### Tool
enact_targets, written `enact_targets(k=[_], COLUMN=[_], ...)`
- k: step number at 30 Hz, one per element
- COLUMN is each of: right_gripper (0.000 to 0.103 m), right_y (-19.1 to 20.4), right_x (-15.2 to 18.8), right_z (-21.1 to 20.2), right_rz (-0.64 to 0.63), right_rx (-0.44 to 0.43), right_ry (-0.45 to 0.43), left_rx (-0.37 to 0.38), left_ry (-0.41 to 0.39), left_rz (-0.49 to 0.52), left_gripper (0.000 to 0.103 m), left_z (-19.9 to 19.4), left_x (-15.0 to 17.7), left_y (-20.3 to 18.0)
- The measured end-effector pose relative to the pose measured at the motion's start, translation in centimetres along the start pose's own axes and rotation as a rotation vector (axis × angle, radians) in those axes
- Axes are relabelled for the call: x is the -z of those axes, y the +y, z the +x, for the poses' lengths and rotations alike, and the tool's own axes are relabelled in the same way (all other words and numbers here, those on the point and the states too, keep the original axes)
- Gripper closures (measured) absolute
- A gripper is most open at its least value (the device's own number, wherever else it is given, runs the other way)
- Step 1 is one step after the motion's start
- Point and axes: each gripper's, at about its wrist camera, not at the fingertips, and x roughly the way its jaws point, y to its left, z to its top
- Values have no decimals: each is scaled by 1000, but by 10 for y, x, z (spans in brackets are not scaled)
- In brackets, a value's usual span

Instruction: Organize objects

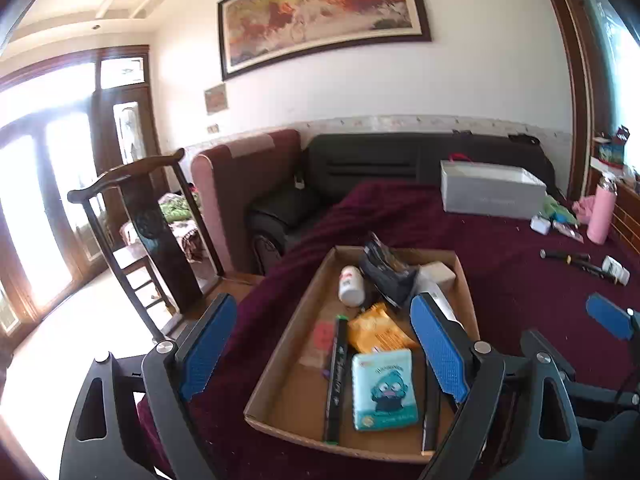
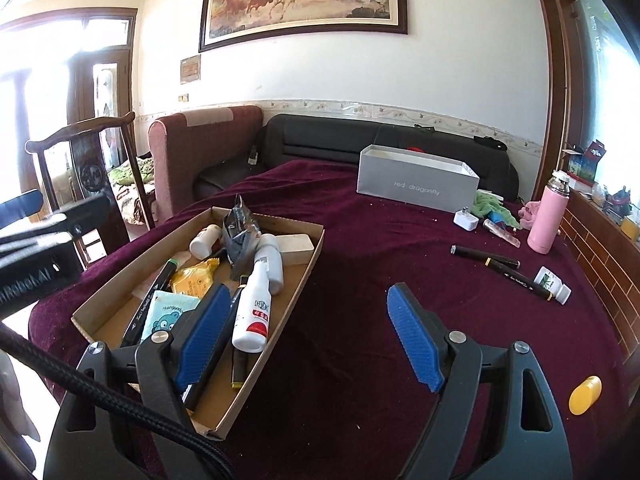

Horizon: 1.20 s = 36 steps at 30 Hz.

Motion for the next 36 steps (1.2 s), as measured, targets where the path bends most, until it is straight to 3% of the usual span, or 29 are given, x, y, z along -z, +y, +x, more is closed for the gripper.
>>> enact_targets(k=[36], right_gripper=[21], right_y=[-53], right_x=[14], right_z=[10], right_rz=[154], right_rx=[-13], right_ry=[69], left_rx=[51], left_ry=[156], left_rz=[136], left_gripper=[18], left_z=[21], left_x=[9], left_y=[-54])
